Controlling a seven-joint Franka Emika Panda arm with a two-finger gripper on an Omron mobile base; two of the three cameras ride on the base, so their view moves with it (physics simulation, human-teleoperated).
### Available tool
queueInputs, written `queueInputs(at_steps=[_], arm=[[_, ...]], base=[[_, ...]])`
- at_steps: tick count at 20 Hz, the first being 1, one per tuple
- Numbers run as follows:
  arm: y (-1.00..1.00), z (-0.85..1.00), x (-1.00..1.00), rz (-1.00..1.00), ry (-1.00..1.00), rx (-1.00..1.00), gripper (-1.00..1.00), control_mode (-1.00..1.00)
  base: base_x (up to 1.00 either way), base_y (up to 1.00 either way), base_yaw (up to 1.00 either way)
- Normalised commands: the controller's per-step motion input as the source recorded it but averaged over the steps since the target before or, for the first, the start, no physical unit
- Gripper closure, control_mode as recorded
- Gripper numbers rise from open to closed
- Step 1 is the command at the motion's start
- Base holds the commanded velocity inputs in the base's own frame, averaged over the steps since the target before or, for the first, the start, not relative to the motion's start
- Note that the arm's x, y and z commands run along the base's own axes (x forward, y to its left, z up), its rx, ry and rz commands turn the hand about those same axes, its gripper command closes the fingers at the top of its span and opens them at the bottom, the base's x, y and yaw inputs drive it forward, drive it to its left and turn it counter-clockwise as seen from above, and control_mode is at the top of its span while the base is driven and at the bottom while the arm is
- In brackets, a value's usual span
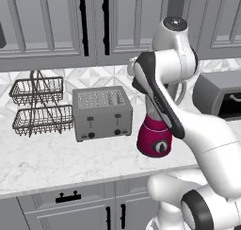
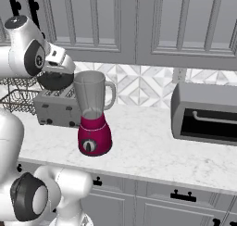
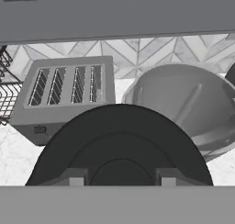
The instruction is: Close the lid blender by securely placing the lid on top.
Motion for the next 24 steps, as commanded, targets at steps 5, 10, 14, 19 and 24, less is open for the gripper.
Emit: queueInputs(at_steps=[5, 10, 14, 19, 24], arm=[[-0.62, 0.09, 0.00, -0.01, 0.00, 0.00, 1.00, -1.00], [-0.51, 0.12, 0.01, 0.00, 0.00, 0.00, 1.00, -1.00], [-0.33, 0.08, 0.02, 0.00, 0.00, 0.00, 1.00, -1.00], [-0.05, 0.00, 0.16, 0.00, 0.00, 0.00, 1.00, -1.00], [0.00, 0.00, 0.24, 0.00, 0.00, 0.00, 1.00, -1.00]], base=[[0.00, 0.00, 0.00], [0.00, 0.00, 0.00], [0.00, 0.00, 0.00], [0.00, 0.00, 0.00], [0.00, 0.00, 0.00]])
